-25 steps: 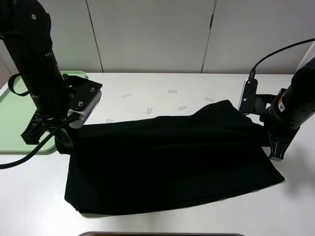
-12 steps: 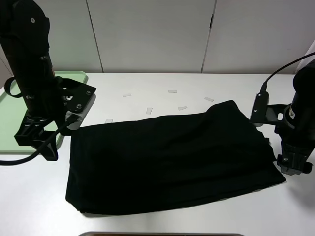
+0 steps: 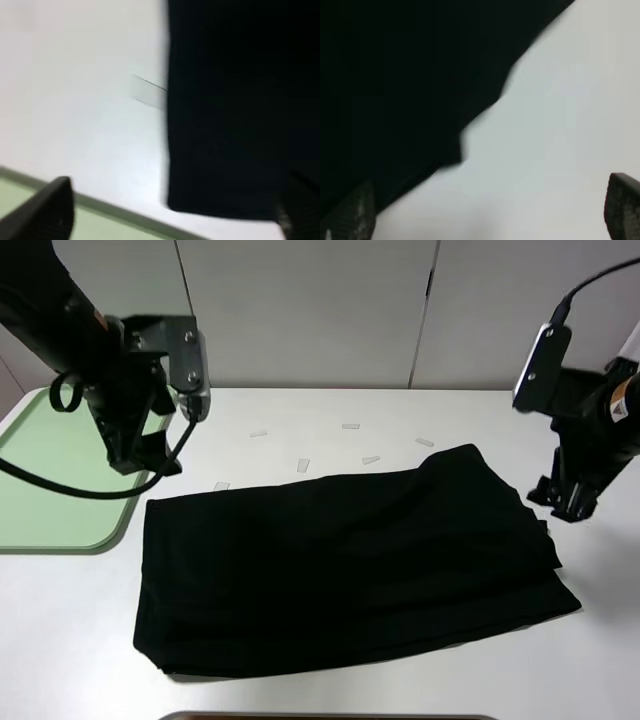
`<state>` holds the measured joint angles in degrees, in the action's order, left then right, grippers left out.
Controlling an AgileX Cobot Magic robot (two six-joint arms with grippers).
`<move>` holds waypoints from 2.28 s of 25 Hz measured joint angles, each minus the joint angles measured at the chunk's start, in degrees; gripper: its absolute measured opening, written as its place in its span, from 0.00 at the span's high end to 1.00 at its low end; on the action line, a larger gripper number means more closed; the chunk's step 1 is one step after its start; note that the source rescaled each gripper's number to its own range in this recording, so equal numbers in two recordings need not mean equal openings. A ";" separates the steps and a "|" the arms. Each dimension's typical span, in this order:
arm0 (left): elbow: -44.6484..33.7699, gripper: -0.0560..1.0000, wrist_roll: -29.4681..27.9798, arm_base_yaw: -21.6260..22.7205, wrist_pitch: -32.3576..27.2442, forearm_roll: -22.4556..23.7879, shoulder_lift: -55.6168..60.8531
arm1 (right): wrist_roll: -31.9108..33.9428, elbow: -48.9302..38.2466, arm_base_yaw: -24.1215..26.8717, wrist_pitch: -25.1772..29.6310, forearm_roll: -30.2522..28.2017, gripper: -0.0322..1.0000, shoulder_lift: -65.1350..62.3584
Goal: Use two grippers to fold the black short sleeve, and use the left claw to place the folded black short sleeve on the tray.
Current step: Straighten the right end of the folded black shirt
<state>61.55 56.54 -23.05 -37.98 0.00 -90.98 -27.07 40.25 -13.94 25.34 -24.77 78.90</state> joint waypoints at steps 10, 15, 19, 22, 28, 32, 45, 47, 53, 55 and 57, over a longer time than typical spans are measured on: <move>0.00 0.00 -2.52 0.00 3.38 -3.93 18.63 | 9.60 -0.01 0.00 -10.09 1.53 0.00 -19.39; 0.00 0.00 -8.15 0.00 1.33 -12.28 30.93 | 9.80 -0.12 0.00 -10.21 3.90 0.00 -29.34; -2.43 0.00 -13.98 0.00 -0.56 -16.76 43.79 | 9.83 -0.12 0.00 -10.21 8.62 0.00 -35.13; -8.05 0.00 -16.55 0.00 2.61 -16.88 51.49 | 9.89 -0.12 0.00 -10.28 12.08 0.00 -38.12; -20.82 0.00 -22.26 0.00 11.64 -16.99 65.30 | 9.96 -0.12 0.00 -10.28 13.64 0.00 -38.79; -30.19 0.00 -26.08 0.00 13.83 -17.05 79.22 | 9.96 -0.12 0.00 -10.28 14.88 0.00 -38.79; -31.38 0.00 -44.59 0.00 -15.05 -6.93 91.22 | 9.96 -0.12 0.00 -10.28 16.10 0.00 -38.79; -31.23 0.00 -45.47 0.00 -18.31 -6.27 91.41 | 9.96 -0.12 0.00 -10.28 16.91 0.00 -38.79; -32.36 0.00 -49.40 0.00 -23.03 -3.29 91.47 | 10.16 -0.12 0.00 -10.28 18.54 0.00 -38.79; -32.36 0.00 -50.21 0.00 -23.03 -2.65 91.47 | 10.46 -0.12 0.00 -10.28 20.18 0.00 -38.79; -32.36 0.00 -50.68 0.00 -23.03 -2.56 91.47 | 10.64 -0.12 0.00 -10.28 22.61 0.00 -38.79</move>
<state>29.19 5.86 -23.05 -61.01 -2.56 0.49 -16.42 40.13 -13.94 15.07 -2.16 40.11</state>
